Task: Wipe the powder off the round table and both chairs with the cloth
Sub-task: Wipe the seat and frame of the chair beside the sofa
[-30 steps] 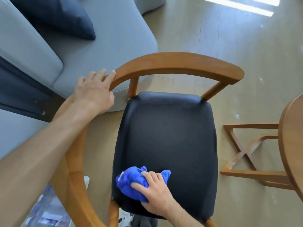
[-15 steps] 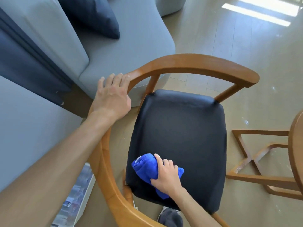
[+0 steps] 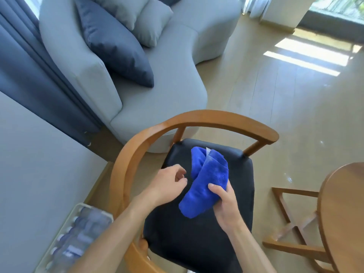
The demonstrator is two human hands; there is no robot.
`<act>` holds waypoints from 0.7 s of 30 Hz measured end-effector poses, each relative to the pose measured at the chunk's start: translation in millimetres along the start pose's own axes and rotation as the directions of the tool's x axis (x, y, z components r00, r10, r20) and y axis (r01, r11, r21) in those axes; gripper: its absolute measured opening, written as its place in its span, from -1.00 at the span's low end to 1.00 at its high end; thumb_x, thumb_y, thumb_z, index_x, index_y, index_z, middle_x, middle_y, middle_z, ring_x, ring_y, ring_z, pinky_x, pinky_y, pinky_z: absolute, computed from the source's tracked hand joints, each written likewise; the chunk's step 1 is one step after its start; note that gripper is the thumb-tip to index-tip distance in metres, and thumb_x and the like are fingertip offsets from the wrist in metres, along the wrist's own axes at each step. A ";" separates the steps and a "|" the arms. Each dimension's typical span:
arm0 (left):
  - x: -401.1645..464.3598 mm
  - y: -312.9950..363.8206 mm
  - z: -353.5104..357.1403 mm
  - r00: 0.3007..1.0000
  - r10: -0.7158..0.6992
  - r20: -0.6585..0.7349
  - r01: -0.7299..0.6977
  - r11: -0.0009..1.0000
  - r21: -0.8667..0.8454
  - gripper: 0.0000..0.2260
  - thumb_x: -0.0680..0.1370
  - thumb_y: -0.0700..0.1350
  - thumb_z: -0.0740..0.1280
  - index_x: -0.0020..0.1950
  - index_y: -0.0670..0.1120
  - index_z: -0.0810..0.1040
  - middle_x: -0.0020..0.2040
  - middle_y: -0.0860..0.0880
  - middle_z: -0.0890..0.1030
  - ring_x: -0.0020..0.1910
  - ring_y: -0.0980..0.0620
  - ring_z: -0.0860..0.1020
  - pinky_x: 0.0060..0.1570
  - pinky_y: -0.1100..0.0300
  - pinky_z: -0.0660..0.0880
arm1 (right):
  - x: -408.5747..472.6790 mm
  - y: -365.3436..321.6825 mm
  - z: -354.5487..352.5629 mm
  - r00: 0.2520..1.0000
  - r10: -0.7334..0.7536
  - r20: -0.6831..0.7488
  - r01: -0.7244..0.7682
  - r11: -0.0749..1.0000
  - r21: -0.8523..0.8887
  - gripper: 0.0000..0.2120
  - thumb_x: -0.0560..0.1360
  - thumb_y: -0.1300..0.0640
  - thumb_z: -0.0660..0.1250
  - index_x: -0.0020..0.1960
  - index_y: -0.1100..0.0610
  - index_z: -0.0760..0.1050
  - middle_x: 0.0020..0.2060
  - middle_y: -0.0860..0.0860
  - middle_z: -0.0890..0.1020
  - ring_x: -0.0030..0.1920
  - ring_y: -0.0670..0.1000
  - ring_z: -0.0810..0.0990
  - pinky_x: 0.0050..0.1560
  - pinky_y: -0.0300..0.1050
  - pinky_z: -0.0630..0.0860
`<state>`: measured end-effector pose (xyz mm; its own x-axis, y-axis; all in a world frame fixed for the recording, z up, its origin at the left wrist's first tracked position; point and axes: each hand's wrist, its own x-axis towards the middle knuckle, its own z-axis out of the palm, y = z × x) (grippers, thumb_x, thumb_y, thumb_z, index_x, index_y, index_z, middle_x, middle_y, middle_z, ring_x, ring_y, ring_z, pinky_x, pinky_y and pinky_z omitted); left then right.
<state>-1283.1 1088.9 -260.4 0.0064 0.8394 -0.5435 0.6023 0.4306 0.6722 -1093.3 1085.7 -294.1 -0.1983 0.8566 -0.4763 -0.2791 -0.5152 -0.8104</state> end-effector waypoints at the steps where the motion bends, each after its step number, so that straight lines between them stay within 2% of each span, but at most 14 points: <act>1: -7.5 13.5 -0.2 0.999 0.027 0.032 -0.025 0.999 -0.038 -0.84 0.53 -0.01 0.29 0.10 0.12 0.49 0.03 0.21 0.57 0.05 0.21 0.54 -0.04 0.35 0.40 | -5.5 -16.2 2.8 0.999 -0.002 0.037 0.000 0.998 0.060 -0.51 0.36 0.19 0.37 0.29 0.12 0.46 0.11 0.17 0.63 0.08 0.14 0.63 -0.01 -0.02 0.58; 3: -22.6 42.2 -5.1 0.995 0.090 0.041 -0.084 0.986 -0.145 -0.85 0.45 0.05 0.32 0.02 0.20 0.50 0.00 0.25 0.59 0.04 0.26 0.54 0.03 0.33 0.45 | -19.8 -47.3 8.3 0.994 0.015 0.108 -0.033 0.986 0.163 -0.51 0.38 0.17 0.33 0.31 0.17 0.46 0.14 0.21 0.61 0.13 0.20 0.59 0.05 0.02 0.57; 5: -38.2 69.1 -15.0 0.990 0.143 -0.002 -0.139 0.957 -0.254 -0.76 0.35 0.13 0.33 0.01 0.26 0.50 -0.01 0.27 0.61 0.07 0.28 0.55 0.14 0.25 0.46 | -37.2 -76.2 13.0 0.985 0.031 0.173 -0.073 0.968 0.240 -0.56 0.41 0.13 0.29 0.27 0.22 0.50 0.16 0.23 0.59 0.16 0.23 0.57 0.10 0.04 0.55; 7: -52.4 90.4 -25.1 0.980 0.193 -0.051 -0.199 0.936 -0.289 -0.70 0.32 0.15 0.35 0.05 0.28 0.49 0.02 0.28 0.60 0.10 0.28 0.53 0.20 0.19 0.43 | -54.3 -101.8 18.3 0.976 0.019 0.219 -0.083 0.955 0.285 -0.55 0.45 0.08 0.26 0.28 0.24 0.51 0.21 0.24 0.57 0.20 0.22 0.55 0.14 0.03 0.54; 9: -66.8 110.0 -34.6 0.966 0.240 -0.090 -0.256 0.923 -0.286 -0.73 0.33 0.13 0.37 0.02 0.27 0.50 0.02 0.24 0.60 0.10 0.25 0.54 0.21 0.16 0.44 | -70.2 -125.3 25.4 0.973 0.001 0.229 -0.068 0.956 0.284 -0.52 0.48 0.03 0.23 0.34 0.23 0.47 0.27 0.25 0.53 0.26 0.22 0.52 0.20 0.03 0.52; 11: -80.4 132.0 -46.1 0.944 0.299 -0.143 -0.329 0.898 -0.294 -0.83 0.35 0.07 0.38 -0.09 0.22 0.52 -0.09 0.15 0.62 -0.02 0.16 0.58 0.08 0.14 0.50 | -83.7 -145.6 33.3 0.977 -0.016 0.213 -0.038 0.968 0.249 -0.51 0.55 0.00 0.16 0.40 0.20 0.40 0.32 0.24 0.49 0.34 0.20 0.46 0.31 0.05 0.45; 14: -100.3 168.4 -65.2 0.918 0.331 -0.219 -0.392 0.846 -0.361 -0.90 0.37 -0.02 0.38 -0.19 0.15 0.50 -0.25 0.09 0.62 -0.21 0.15 0.59 -0.18 0.26 0.48 | -100.0 -170.0 41.9 0.987 -0.042 0.153 0.010 0.979 0.205 -0.59 0.64 -0.01 0.06 0.43 0.09 0.37 0.36 0.13 0.48 0.38 0.08 0.44 0.42 0.08 0.31; 17: -114.6 199.3 -83.7 0.901 0.346 -0.260 -0.425 0.824 -0.374 -0.90 0.39 -0.07 0.33 -0.20 0.13 0.46 -0.27 -0.03 0.63 -0.27 0.09 0.57 -0.24 0.20 0.49 | -113.4 -191.8 44.9 0.976 -0.142 0.168 0.118 0.983 0.144 -0.58 0.57 0.06 0.21 0.43 -0.01 0.34 0.33 0.07 0.52 0.33 0.08 0.49 0.33 0.09 0.40; 19: -121.5 214.3 -94.5 0.879 0.384 -0.284 -0.464 0.827 -0.316 -0.87 0.44 -0.12 0.33 -0.20 0.11 0.43 -0.24 -0.14 0.59 -0.26 0.01 0.52 -0.20 0.08 0.49 | -122.6 -204.6 44.0 0.966 -0.168 0.194 0.152 0.984 0.095 -0.53 0.51 0.16 0.28 0.41 -0.01 0.36 0.28 0.08 0.56 0.28 0.14 0.54 0.19 0.07 0.49; 21: -128.1 227.7 -107.2 0.844 0.432 -0.317 -0.514 0.820 -0.251 -0.83 0.51 -0.17 0.33 -0.16 0.10 0.43 -0.21 -0.15 0.59 -0.23 0.01 0.51 -0.15 0.08 0.48 | -131.4 -217.2 36.6 0.961 -0.182 0.208 0.174 0.983 0.059 -0.45 0.41 0.27 0.35 0.37 0.04 0.39 0.24 0.12 0.58 0.20 0.17 0.58 0.08 0.02 0.55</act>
<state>-1232.3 1115.0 16.2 0.0123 0.9999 -0.0090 0.2908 0.0050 0.9568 -1041.0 1084.0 -43.0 -0.3355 0.9113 -0.2388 -0.3645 -0.3593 -0.8591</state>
